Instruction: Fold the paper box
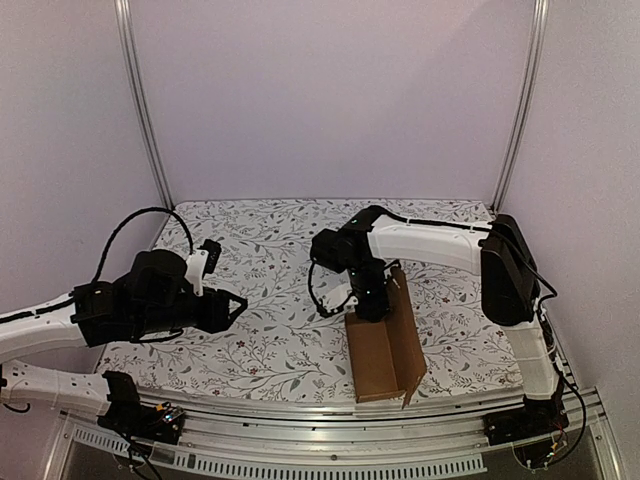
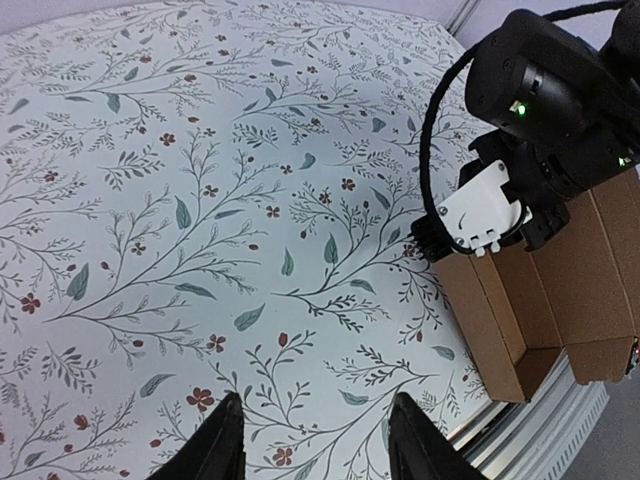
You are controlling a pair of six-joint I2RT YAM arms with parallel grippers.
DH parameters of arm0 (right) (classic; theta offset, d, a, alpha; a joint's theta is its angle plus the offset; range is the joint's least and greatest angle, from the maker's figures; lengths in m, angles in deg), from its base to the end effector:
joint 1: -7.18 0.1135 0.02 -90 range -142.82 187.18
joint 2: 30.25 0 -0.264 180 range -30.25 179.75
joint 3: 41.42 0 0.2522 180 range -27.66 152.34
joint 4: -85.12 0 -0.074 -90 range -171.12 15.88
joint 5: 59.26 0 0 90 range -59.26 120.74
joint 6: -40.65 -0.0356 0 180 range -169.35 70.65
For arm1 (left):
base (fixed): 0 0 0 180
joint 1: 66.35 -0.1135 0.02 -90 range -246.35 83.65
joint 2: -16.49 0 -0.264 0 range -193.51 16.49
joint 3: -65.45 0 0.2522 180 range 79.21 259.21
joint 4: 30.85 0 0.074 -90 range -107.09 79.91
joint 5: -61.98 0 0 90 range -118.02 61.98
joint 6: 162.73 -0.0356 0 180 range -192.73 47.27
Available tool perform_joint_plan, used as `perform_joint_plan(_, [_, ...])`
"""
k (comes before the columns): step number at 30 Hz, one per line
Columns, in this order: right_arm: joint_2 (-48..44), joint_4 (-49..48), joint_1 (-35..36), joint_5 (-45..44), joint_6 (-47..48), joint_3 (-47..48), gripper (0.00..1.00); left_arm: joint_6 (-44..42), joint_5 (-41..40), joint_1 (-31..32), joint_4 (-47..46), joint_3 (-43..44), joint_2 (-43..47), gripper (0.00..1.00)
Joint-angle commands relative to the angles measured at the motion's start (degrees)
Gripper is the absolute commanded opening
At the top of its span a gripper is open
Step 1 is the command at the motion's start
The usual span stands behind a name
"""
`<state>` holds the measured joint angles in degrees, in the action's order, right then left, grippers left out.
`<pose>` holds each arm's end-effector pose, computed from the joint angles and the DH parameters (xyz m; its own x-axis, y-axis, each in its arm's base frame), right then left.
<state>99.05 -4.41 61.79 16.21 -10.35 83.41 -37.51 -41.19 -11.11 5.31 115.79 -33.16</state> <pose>0.2559 0.3448 0.1901 0.0561 -0.9729 0.2242 -0.9861 -0.0891 -0.1401 0.1148 -0.1513 0.2547 -0.6706 -0.0186 -0.7416 0.3763 0.8530 -0.3617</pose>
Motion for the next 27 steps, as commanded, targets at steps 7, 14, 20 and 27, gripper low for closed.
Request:
perform_joint_plan(7, [-4.2, 6.1, 0.8, -3.2, -2.2, 3.0, 0.48, -1.5, -1.5, 0.5, -0.3, 0.5, -1.3, 0.5])
perform_joint_plan(14, [-8.2, 3.5, 0.8, -0.6, -3.1, 3.5, 0.56, -2.4, -2.4, 0.5, 0.6, 1.5, -1.4, 0.52])
perform_joint_plan(20, [-5.8, 4.1, 0.9, -0.8, -4.6, 5.1, 0.99, -2.0, -2.3, 0.5, 0.7, 1.2, -0.8, 0.54])
perform_joint_plan(27, [-5.0, -1.0, 0.9, -0.6, -4.3, 5.1, 0.99, -1.6, -2.7, 0.5, 0.7, 0.4, -0.5, 0.55])
